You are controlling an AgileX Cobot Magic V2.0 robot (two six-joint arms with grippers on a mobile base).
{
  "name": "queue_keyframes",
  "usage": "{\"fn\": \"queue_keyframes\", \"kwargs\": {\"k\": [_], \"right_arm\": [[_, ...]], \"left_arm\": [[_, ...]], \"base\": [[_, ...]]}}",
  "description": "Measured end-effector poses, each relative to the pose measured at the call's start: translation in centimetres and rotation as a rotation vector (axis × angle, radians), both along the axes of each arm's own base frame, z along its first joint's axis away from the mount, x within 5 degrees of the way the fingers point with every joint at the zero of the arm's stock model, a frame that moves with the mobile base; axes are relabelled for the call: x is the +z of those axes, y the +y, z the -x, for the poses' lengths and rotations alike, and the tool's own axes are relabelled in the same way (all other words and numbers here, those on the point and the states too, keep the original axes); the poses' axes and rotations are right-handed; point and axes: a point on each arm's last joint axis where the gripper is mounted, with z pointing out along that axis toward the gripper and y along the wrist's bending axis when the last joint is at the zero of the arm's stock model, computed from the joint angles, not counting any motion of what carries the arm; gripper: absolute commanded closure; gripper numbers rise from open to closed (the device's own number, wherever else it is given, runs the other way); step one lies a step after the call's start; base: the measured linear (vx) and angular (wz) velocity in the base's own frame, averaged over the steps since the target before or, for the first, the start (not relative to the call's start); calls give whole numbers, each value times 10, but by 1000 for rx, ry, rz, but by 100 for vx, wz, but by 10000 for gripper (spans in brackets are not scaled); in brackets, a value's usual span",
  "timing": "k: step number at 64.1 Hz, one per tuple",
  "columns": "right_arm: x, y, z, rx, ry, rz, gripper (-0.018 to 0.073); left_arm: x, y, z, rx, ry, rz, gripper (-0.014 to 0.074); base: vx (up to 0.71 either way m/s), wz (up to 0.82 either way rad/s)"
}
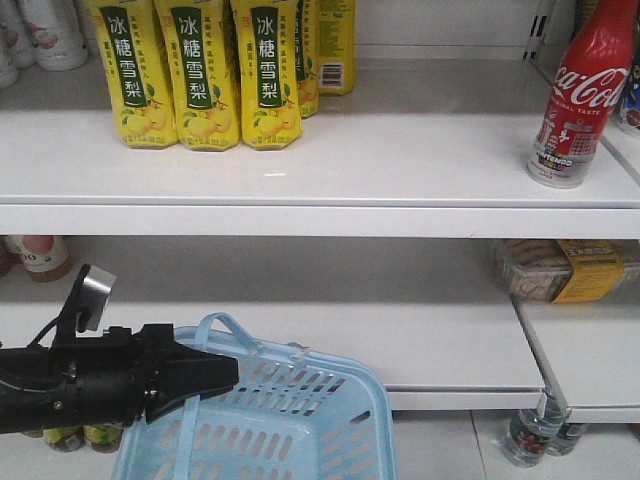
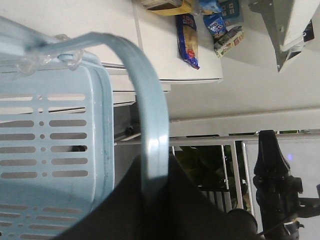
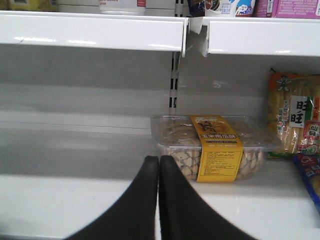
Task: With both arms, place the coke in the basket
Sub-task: 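Drive closer and stop with the Coca-Cola bottle within reach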
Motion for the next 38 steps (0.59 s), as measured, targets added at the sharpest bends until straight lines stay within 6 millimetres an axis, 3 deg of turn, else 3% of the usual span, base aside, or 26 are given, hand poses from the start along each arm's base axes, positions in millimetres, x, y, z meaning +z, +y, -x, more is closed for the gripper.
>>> {"fn": "queue_keyframes", "kwargs": {"k": [38], "right_arm": [[0,0,0,0,0,0,568]], "left_arm": [[0,0,0,-1,0,0,603]], "base": [[1,0]]}}
